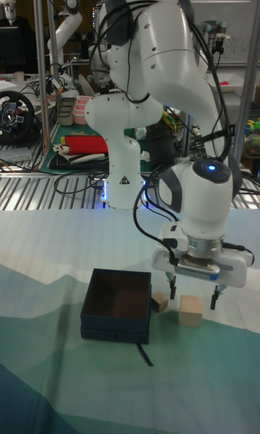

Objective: Take everything out of the gift box

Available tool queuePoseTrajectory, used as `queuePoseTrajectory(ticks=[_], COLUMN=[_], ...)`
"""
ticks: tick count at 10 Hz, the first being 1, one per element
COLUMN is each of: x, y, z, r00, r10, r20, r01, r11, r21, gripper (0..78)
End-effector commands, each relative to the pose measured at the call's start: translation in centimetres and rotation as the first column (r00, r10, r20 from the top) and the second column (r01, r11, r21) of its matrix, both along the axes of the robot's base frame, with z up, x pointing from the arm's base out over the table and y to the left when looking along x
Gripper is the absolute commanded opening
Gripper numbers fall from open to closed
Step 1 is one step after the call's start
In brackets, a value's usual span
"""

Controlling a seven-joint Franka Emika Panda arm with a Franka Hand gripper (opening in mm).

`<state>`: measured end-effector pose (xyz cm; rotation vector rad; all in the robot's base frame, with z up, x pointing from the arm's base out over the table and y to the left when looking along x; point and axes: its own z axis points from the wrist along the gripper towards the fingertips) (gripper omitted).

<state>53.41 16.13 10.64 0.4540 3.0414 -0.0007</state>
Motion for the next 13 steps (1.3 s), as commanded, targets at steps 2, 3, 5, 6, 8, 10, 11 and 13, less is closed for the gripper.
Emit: queuePoseTrajectory(ticks=[2, 3, 5, 6, 8, 10, 11, 13], x=[-1.1, -1.1, -2.1, -2.4, -2.7, -2.8, -2.9, -2.9], y=[-1.4, -1.4, -3.1, -3.6, -4.1, -4.5, -4.9, -5.3], z=[3.5, 3.5, 6.1, 6.7, 7.2, 7.5, 7.7, 7.9], r00=[0.999, 0.999, 0.996, 0.993, 0.991, 0.986, 0.984, 0.981], r10=[0.034, 0.034, 0.074, 0.098, 0.116, 0.156, 0.169, 0.183], r20=[-0.032, -0.032, -0.052, -0.06, -0.061, -0.057, -0.057, -0.057], r01=[-0.035, -0.035, -0.075, -0.099, -0.117, -0.158, -0.171, -0.185], r11=[0.999, 0.999, 0.997, 0.995, 0.993, 0.987, 0.985, 0.982], r21=[-0.003, -0.003, -0.014, -0.014, -0.019, -0.036, -0.033, -0.028], gripper=[77.5, 77.5, 77.5, 77.5, 77.5, 77.5, 77.5, 77.5])
